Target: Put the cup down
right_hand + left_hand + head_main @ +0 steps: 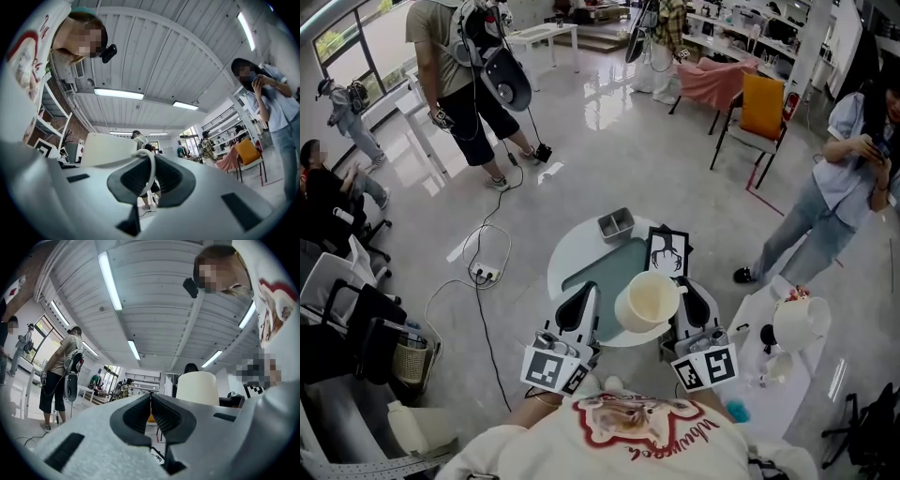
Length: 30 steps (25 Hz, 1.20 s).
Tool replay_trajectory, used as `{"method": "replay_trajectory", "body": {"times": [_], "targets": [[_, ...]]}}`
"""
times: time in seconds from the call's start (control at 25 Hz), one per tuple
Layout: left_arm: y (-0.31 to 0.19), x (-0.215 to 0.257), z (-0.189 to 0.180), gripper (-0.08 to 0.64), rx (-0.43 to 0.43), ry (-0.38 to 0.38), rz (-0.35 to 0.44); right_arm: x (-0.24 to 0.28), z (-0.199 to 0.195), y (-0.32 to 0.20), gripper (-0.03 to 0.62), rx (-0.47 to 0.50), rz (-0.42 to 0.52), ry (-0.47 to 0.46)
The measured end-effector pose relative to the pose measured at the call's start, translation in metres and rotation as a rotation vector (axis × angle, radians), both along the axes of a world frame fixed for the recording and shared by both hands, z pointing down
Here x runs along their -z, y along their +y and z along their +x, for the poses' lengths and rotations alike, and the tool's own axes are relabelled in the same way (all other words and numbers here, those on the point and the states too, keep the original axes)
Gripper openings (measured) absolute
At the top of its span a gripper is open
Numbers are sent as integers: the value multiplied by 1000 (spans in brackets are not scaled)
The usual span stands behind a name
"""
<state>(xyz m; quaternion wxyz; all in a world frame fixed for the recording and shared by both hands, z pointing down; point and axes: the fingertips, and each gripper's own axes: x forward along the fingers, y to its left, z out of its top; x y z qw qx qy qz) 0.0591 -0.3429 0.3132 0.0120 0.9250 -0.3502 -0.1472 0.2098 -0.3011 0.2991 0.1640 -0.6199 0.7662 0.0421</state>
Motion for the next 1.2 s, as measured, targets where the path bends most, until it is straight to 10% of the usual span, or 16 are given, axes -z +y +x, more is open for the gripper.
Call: {"method": "replay_trajectory", "body": {"times": [1.2], "targets": [[-14,-51,-16,17,-31,-56,-112,-73,-5,-67,41,-40,-72,115]]}}
